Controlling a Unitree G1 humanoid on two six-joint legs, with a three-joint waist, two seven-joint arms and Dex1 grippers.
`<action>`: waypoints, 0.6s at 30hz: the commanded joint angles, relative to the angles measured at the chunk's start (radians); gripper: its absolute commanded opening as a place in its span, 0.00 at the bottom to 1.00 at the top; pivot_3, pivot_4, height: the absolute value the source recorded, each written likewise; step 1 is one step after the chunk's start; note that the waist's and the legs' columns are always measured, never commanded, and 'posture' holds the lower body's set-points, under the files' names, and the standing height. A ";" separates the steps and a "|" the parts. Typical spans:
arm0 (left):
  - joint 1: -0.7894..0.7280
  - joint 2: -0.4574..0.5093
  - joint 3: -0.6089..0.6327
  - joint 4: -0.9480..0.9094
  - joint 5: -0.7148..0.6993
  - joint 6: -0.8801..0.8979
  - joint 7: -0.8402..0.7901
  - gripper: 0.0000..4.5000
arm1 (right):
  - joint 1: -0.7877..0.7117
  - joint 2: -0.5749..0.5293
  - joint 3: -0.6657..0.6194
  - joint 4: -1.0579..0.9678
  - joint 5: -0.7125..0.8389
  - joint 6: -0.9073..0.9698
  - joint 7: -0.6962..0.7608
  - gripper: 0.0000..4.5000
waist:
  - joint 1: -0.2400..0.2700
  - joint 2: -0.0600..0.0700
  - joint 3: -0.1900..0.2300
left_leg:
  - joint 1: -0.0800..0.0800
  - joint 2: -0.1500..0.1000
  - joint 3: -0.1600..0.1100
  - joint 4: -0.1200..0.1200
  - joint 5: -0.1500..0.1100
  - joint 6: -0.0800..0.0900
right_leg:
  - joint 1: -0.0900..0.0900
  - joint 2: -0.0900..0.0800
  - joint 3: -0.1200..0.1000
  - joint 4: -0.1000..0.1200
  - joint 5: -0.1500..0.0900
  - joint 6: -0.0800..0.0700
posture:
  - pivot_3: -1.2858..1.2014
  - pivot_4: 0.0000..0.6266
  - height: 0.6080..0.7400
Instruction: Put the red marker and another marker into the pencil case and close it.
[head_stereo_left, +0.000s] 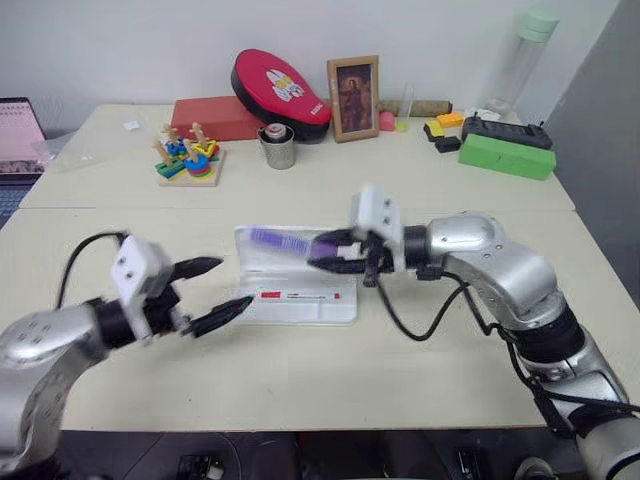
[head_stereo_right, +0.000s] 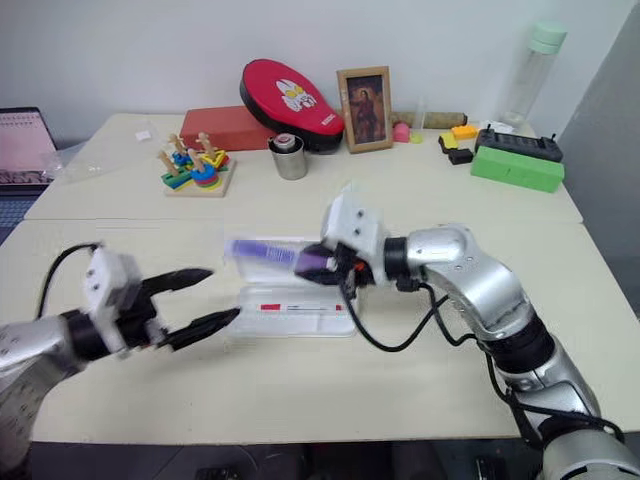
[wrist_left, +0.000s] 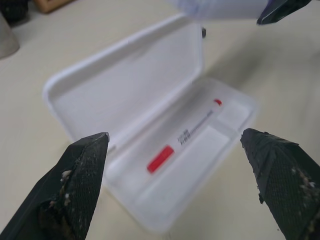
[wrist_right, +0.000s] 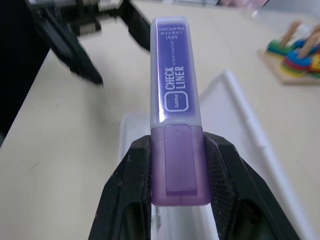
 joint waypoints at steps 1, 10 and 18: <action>0.100 -0.019 0.134 -0.103 -0.076 0.012 0.004 1.00 | -0.042 0.052 0.097 0.076 -0.087 -0.025 0.003 0.24 | 0.000 0.000 0.000 | 0.000 0.000 0.000 0.000 0.000 0.000 | 0.000 0.000 0.000 0.000 -0.002 0.000 | 0.52 0.24 1.00; 0.231 -0.057 0.201 -0.200 -0.144 0.022 0.077 1.00 | -0.038 0.191 0.250 0.284 -0.232 -0.093 0.004 0.24 | 0.008 -0.002 -0.001 | 0.000 0.000 0.001 -0.001 0.000 0.000 | -0.001 0.000 0.000 0.000 0.001 -0.001 | 0.52 0.24 1.00; 0.257 -0.047 0.181 -0.216 -0.141 0.011 0.122 1.00 | -0.025 0.226 0.250 0.324 -0.282 -0.103 0.019 0.24 | 0.008 -0.002 -0.001 | 0.000 0.000 0.001 -0.001 0.000 0.000 | -0.001 0.000 0.000 0.000 0.001 -0.001 | 0.52 0.24 1.00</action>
